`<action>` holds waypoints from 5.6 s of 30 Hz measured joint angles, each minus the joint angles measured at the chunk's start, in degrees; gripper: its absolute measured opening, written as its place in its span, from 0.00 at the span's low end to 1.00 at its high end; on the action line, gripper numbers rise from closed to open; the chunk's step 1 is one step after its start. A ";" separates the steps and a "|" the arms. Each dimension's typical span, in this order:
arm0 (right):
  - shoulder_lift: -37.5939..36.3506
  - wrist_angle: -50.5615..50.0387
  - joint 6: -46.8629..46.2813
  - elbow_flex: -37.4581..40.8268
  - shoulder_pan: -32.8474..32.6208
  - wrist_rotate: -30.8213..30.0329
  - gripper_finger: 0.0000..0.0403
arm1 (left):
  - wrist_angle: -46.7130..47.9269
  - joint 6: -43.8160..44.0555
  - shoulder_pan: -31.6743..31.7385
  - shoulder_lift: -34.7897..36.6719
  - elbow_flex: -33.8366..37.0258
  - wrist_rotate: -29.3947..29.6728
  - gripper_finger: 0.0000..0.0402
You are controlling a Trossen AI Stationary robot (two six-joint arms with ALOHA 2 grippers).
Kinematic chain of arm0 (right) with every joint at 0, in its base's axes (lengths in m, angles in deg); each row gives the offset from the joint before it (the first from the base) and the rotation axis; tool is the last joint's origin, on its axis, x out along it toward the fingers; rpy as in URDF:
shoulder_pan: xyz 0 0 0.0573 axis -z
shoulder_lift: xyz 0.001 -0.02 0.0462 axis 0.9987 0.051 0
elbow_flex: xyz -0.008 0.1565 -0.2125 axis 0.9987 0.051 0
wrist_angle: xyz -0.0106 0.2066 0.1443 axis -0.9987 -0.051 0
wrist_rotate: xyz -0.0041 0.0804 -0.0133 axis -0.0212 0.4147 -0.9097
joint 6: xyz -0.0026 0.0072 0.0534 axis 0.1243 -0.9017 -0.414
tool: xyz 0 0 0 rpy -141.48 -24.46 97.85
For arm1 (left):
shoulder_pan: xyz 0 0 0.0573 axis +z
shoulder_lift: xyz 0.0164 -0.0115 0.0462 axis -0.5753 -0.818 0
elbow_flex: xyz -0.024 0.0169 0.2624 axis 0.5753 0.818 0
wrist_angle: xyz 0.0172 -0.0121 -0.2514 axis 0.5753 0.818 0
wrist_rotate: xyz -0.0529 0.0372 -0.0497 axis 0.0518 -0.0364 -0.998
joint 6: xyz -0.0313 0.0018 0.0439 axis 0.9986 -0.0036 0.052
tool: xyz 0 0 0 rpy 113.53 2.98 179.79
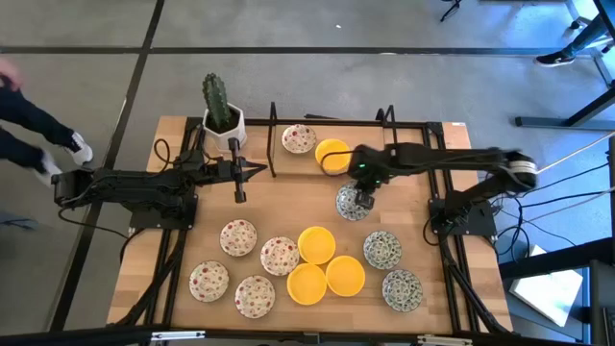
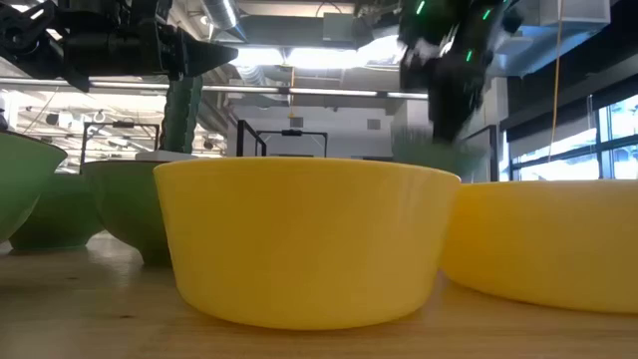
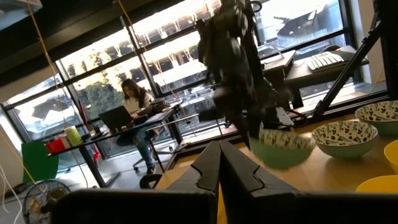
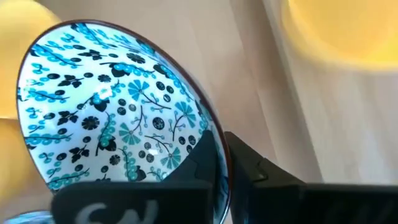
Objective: Pick & Place Mini bowls
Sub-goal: Put the blue black bowl on the shelf, then stack the red green bowl on top of the red green bowl on the shelf
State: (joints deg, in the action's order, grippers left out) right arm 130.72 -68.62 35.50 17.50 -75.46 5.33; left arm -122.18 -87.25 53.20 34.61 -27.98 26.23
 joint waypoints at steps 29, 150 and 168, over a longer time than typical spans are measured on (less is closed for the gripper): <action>-48.54 44.63 -6.67 41.43 -0.07 10.89 0.04 | 0.00 -0.01 0.00 0.00 0.00 0.09 0.01; 44.69 -31.81 42.16 -52.46 39.08 1.66 0.23 | 0.52 0.12 0.01 -0.01 0.00 0.00 0.01; 42.14 -30.32 40.52 -60.28 39.12 1.94 0.29 | 1.27 0.06 0.02 0.00 0.00 0.00 0.01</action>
State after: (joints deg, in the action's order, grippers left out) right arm 172.86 -98.94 76.02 -42.78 -36.33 7.28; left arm -120.91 -87.19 53.23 34.62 -27.98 26.23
